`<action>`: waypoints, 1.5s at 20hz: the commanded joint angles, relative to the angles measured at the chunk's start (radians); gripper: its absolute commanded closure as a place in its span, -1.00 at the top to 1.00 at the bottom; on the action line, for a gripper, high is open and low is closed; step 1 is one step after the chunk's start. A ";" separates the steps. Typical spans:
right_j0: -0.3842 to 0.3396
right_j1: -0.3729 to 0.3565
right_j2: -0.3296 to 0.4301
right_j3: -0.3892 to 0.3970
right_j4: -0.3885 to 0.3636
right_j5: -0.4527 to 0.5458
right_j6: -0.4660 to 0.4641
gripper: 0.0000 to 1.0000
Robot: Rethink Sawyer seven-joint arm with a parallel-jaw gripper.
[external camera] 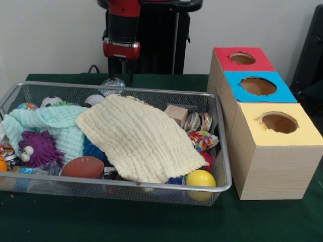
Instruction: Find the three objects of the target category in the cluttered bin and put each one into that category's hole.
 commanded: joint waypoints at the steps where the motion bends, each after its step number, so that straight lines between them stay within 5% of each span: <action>1: 0.010 0.101 0.043 -0.146 0.107 -0.075 -0.075 1.00; 12: 0.051 0.136 0.005 -0.151 0.187 -0.118 -0.078 1.00; 13: 0.050 0.135 0.007 -0.151 0.184 -0.115 -0.067 -1.00; 30: 0.073 0.142 -0.017 -0.137 0.234 -0.159 -0.056 -1.00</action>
